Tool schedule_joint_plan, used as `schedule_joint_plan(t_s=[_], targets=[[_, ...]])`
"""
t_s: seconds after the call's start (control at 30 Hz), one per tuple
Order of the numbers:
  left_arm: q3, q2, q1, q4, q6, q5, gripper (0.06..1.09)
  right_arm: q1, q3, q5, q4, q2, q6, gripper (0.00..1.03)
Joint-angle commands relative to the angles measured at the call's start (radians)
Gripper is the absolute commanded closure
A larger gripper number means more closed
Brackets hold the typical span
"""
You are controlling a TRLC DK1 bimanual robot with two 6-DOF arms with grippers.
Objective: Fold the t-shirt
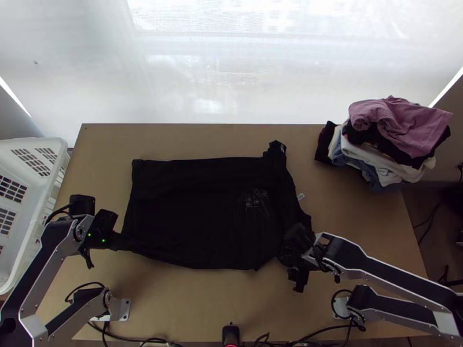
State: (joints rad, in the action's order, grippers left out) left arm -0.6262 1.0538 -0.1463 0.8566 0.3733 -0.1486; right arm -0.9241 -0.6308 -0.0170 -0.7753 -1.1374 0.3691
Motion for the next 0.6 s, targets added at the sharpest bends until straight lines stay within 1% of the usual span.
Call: schedule_joint_plan(t_s=[0.0,0.07,0.13,0.33,0.57], targets=[[0.006,0.000,-0.009,-0.002,-0.002,0.000,1.05,0.001,0.029,0.026,0.099,-0.041,0.024,0.70],[0.006,0.000,-0.010,-0.002,0.001,0.000,1.05,0.011,0.033,0.031,0.125,-0.044,0.028,0.86],[0.005,-0.002,-0.015,-0.002,0.006,0.000,1.05,0.024,0.029,0.037,0.139,-0.044,0.033,0.99],[-0.009,-0.005,-0.021,0.004,0.009,-0.002,1.05,0.085,0.005,0.042,0.136,-0.025,0.036,1.00],[-0.052,-0.041,-0.058,0.024,0.013,-0.012,1.05,0.186,-0.083,0.042,0.113,0.028,0.036,1.00]])
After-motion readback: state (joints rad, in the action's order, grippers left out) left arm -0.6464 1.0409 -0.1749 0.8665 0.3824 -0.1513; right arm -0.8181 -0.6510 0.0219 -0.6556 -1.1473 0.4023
